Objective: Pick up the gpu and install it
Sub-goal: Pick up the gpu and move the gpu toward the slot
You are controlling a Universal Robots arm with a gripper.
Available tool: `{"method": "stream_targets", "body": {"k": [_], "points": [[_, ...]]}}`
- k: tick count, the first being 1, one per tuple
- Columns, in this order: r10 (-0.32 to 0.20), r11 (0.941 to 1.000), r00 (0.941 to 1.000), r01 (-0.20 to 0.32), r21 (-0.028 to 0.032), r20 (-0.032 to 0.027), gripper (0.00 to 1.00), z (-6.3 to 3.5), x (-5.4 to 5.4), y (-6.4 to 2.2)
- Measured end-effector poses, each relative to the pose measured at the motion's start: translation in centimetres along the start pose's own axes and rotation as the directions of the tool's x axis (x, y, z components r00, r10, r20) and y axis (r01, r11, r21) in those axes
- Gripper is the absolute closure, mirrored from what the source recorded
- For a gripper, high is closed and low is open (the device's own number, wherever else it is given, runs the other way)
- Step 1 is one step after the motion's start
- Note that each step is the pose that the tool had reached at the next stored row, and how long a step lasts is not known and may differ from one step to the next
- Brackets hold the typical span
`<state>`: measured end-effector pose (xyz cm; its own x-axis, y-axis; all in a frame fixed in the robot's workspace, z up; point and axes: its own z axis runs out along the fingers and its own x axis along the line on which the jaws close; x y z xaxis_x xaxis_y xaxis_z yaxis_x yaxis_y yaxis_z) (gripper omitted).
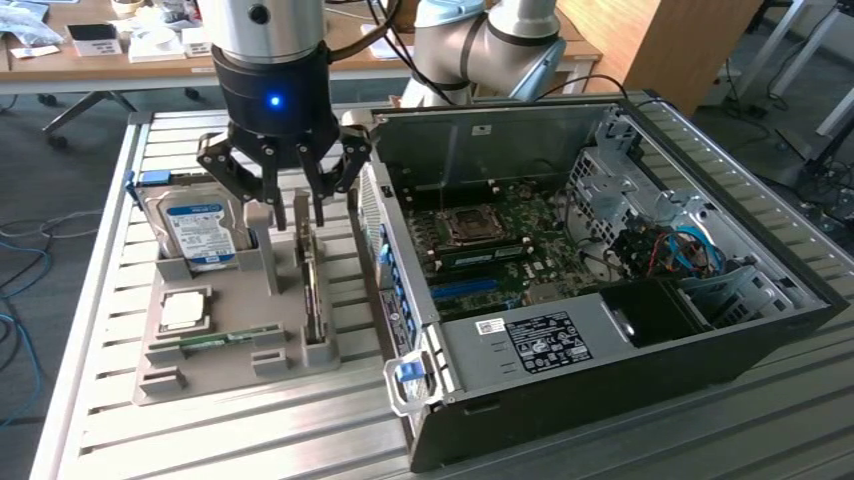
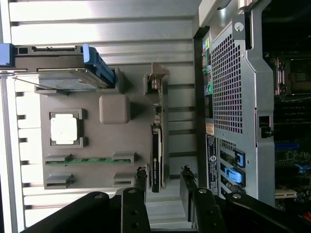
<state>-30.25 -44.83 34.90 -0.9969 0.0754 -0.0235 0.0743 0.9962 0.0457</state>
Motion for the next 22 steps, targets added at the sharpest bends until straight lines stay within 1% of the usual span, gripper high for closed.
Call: {"method": "stream_targets", "body": {"k": [7,13,19,22], "points": [[0.0,1.0,1.0,0.0,0.0003,-0.0003,0.58,0.05,0.0,0.0],[0.0,1.0,1.0,0.0,0.0001,-0.0003,0.58,0.52,0.01,-0.03],[0.0,1.0,1.0,0.0,0.0001,-0.0003,0.58,0.58,0.02,-0.03],[0.0,1.0,1.0,0.0,-0.0003,-0.0002,0.58,0.94,0.02,-0.04]]}}
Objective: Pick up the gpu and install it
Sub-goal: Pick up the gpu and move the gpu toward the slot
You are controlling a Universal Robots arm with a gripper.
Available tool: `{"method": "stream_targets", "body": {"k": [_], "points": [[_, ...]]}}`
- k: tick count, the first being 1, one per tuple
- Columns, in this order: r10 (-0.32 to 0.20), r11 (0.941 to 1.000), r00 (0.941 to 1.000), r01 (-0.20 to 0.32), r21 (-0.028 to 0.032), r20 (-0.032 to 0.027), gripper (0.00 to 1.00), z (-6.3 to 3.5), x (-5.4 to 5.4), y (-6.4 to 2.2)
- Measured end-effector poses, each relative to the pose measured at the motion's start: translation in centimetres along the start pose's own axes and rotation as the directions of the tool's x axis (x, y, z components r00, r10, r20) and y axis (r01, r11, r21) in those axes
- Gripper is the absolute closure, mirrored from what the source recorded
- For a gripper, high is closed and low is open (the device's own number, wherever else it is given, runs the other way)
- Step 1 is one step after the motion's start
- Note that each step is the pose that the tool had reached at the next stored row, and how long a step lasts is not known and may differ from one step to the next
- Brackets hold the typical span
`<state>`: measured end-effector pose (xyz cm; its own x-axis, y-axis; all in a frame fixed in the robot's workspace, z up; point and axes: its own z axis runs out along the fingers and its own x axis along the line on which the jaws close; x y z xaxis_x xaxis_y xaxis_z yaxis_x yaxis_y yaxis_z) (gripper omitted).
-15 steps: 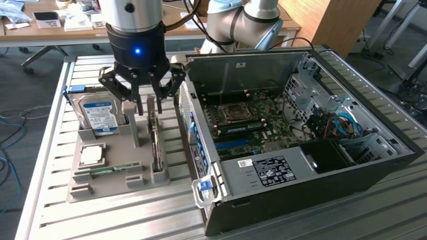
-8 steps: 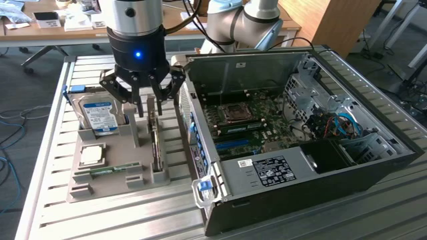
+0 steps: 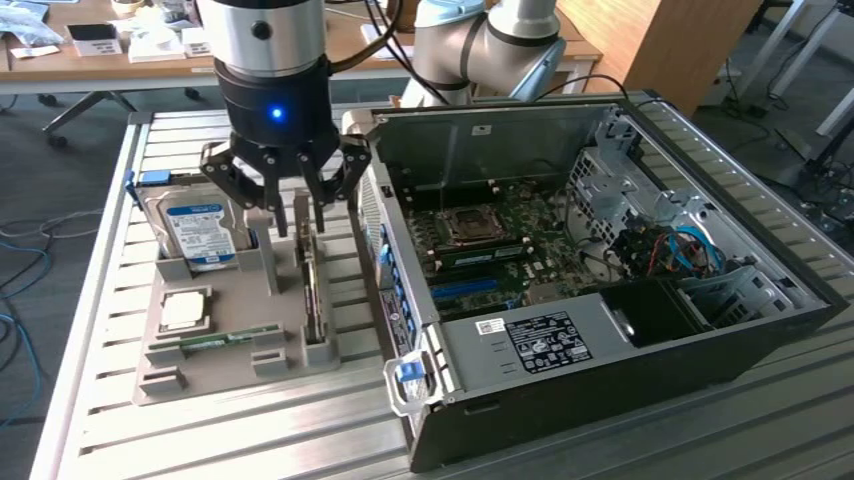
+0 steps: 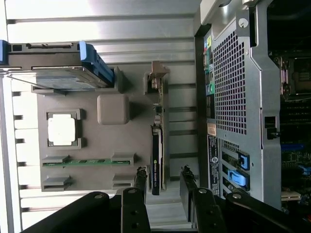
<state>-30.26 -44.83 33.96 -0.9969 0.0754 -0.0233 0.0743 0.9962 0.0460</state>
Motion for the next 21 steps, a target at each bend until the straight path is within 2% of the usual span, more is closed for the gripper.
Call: {"method": "stream_targets", "body": {"k": [10,17,21], "points": [[0.0,1.0,1.0,0.0,0.0,-0.0001,0.58,1.59,0.0,-0.07],[0.0,1.0,1.0,0.0,0.0,0.0,0.58,1.68,0.0,-0.08],[0.0,1.0,1.0,0.0,0.0,0.0,0.58,2.07,0.0,-0.1]]}}
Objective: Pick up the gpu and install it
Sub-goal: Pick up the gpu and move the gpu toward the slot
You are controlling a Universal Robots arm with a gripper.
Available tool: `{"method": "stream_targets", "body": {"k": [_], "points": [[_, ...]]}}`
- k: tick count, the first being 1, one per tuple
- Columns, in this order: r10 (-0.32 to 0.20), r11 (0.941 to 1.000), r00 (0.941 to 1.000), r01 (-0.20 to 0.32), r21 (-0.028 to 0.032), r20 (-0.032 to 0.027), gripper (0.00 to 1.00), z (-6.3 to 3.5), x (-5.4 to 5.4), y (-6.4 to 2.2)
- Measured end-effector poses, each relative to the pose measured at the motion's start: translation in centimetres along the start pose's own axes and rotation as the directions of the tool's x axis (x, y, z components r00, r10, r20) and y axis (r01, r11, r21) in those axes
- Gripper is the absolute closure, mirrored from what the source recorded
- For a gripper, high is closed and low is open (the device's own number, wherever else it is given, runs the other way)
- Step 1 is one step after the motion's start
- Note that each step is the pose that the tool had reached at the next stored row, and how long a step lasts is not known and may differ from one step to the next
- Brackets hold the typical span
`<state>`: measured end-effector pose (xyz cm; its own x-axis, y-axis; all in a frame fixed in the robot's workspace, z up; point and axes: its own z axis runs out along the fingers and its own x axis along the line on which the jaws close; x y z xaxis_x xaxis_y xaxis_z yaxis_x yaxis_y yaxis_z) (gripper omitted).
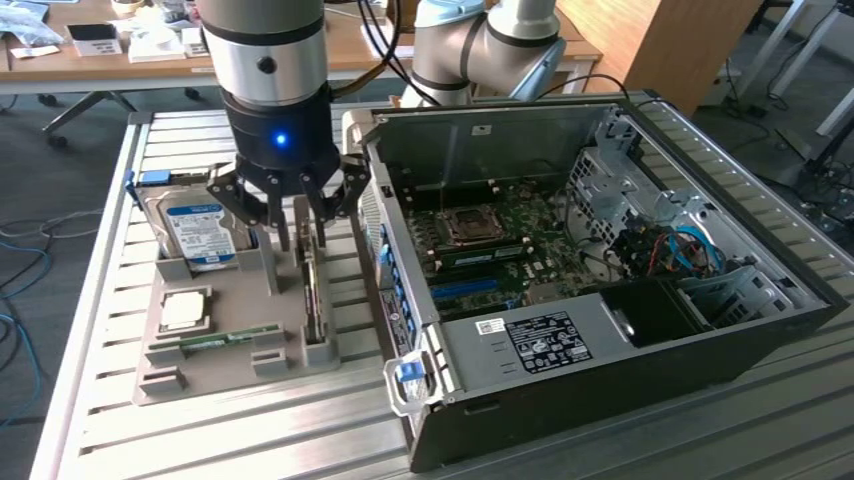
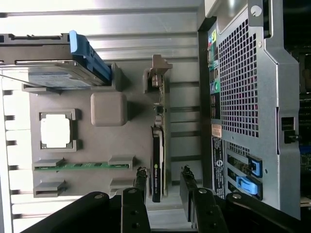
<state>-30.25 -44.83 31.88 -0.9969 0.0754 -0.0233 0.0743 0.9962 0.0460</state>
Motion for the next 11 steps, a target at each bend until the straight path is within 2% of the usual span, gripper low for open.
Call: {"method": "stream_targets", "body": {"k": [11], "points": [[0.0,1.0,1.0,0.0,0.0,0.0,0.58,1.69,0.0,-0.08]]}}
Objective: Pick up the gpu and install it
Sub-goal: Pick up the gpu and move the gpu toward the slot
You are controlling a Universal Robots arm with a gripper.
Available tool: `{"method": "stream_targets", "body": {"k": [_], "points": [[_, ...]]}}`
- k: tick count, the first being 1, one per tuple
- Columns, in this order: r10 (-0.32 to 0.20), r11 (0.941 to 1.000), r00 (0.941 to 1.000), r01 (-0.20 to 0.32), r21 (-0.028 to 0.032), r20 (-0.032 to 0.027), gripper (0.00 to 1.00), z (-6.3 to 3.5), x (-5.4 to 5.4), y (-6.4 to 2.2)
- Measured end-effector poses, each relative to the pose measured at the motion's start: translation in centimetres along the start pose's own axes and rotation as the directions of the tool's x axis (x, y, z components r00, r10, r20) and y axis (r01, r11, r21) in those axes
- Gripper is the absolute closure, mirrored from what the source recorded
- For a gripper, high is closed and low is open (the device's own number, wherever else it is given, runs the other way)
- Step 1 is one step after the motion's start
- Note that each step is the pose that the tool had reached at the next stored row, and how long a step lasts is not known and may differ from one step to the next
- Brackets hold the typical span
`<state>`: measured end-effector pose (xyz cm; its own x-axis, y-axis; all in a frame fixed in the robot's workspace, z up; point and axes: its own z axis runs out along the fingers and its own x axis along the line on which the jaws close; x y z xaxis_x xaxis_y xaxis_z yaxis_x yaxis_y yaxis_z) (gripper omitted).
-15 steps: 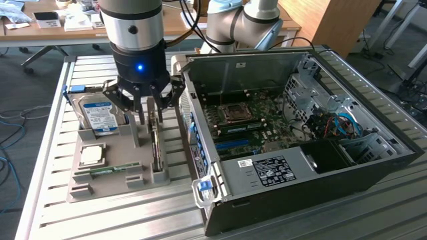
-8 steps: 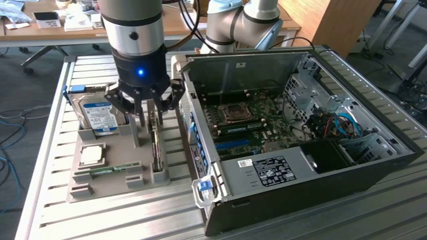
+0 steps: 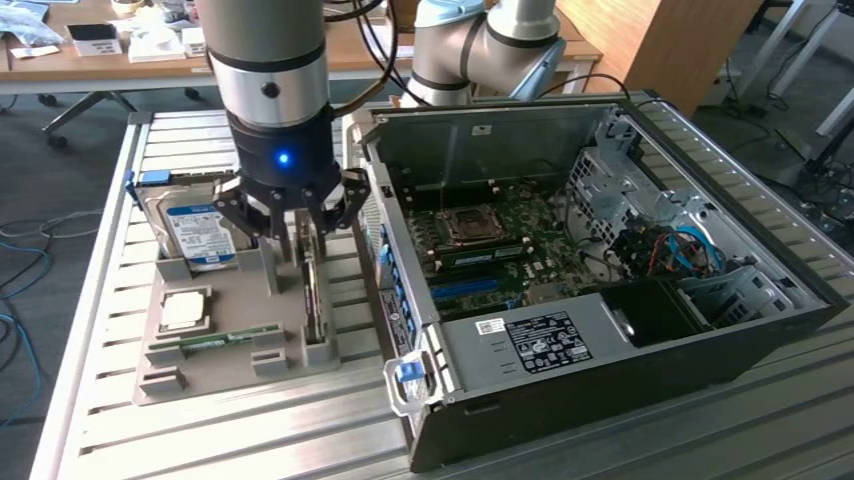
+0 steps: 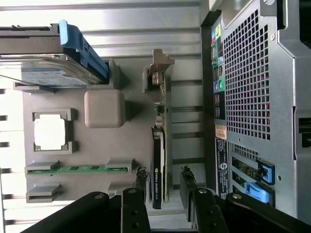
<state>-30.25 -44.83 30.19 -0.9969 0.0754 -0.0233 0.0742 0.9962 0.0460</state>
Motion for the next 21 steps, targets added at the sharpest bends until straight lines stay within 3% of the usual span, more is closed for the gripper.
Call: {"method": "stream_targets", "body": {"k": [11,21], "points": [[0.0,1.0,1.0,0.0,-0.0001,0.0,0.58,1.37,0.0,-0.06],[0.0,1.0,1.0,0.0,-0.0003,0.0003,0.58,1.64,0.0,-0.07]]}}
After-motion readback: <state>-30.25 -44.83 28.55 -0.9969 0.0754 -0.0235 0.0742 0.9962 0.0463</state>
